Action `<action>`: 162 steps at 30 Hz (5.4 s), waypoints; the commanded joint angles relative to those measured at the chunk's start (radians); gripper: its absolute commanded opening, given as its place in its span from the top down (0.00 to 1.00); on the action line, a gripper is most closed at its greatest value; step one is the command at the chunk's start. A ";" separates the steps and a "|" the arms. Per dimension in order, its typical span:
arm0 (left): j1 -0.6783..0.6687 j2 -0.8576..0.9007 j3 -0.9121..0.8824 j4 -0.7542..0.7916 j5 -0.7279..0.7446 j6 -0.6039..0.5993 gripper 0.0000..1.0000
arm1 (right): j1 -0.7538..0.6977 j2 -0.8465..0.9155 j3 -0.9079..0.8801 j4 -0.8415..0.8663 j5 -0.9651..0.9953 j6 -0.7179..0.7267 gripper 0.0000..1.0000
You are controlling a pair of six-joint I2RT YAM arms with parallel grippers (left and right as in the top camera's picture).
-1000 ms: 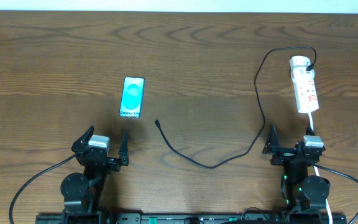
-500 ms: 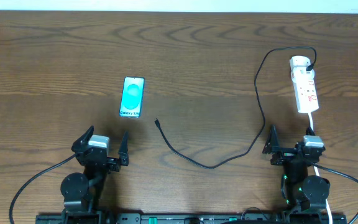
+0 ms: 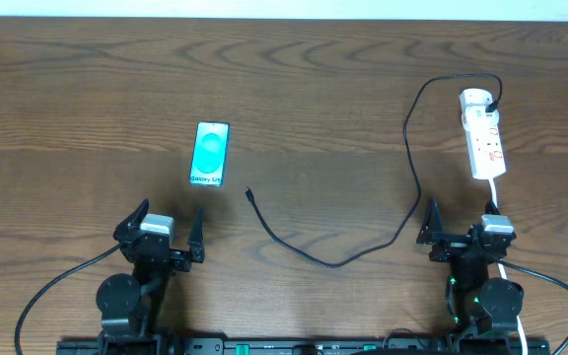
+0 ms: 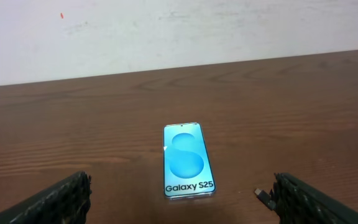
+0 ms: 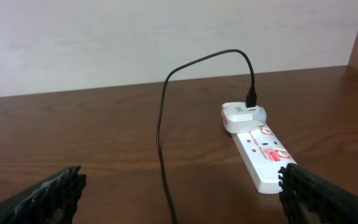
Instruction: Plug charger to phone and switch on socket
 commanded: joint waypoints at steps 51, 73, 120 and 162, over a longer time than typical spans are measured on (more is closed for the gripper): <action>0.007 0.001 -0.014 -0.027 0.019 0.013 0.07 | 0.005 -0.009 -0.001 -0.004 0.012 0.008 0.01; 0.007 0.203 0.169 -0.008 0.019 -0.062 0.07 | 0.005 -0.009 -0.001 -0.004 0.012 0.008 0.01; 0.007 1.507 1.442 -0.736 0.068 -0.062 0.30 | 0.005 -0.009 -0.001 -0.004 0.012 0.008 0.01; -0.046 2.078 1.790 -1.034 -0.073 -0.146 0.02 | 0.005 -0.009 -0.001 -0.004 0.012 0.008 0.01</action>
